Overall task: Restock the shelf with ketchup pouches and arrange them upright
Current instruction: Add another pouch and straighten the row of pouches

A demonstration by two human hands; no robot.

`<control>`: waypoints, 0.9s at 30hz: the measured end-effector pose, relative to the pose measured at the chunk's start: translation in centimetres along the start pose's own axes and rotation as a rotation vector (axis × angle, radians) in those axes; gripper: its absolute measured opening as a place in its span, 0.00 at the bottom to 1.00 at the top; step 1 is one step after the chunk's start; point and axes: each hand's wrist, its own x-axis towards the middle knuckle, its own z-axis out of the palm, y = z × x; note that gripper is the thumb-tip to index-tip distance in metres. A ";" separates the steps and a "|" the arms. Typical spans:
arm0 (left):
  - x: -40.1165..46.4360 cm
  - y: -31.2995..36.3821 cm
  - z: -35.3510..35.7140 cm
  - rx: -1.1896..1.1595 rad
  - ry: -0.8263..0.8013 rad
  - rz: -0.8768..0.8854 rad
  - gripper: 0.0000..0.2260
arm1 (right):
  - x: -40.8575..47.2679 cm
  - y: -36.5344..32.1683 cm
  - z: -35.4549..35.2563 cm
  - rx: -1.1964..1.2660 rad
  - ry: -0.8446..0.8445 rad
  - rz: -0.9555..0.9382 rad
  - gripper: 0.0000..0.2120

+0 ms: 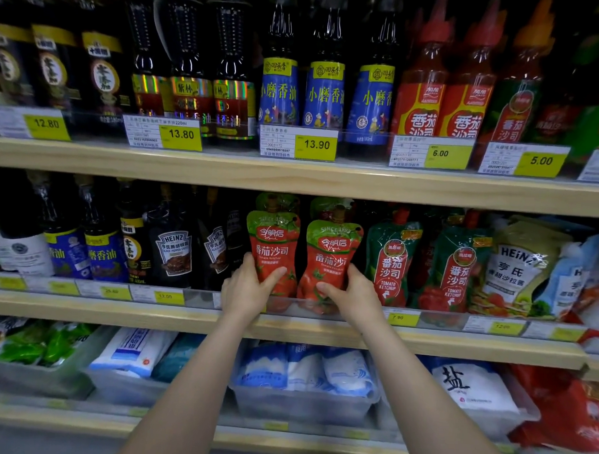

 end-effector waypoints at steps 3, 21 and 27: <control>-0.2 -0.3 0.1 -0.042 0.025 0.016 0.25 | -0.3 0.1 0.1 0.012 0.024 -0.023 0.21; -6.1 9.2 5.4 -0.118 0.182 0.017 0.42 | -1.5 5.0 -6.1 -0.188 0.367 0.095 0.40; -5.3 9.7 6.5 0.006 0.124 -0.118 0.35 | -0.7 5.0 -6.1 -0.280 0.348 0.080 0.26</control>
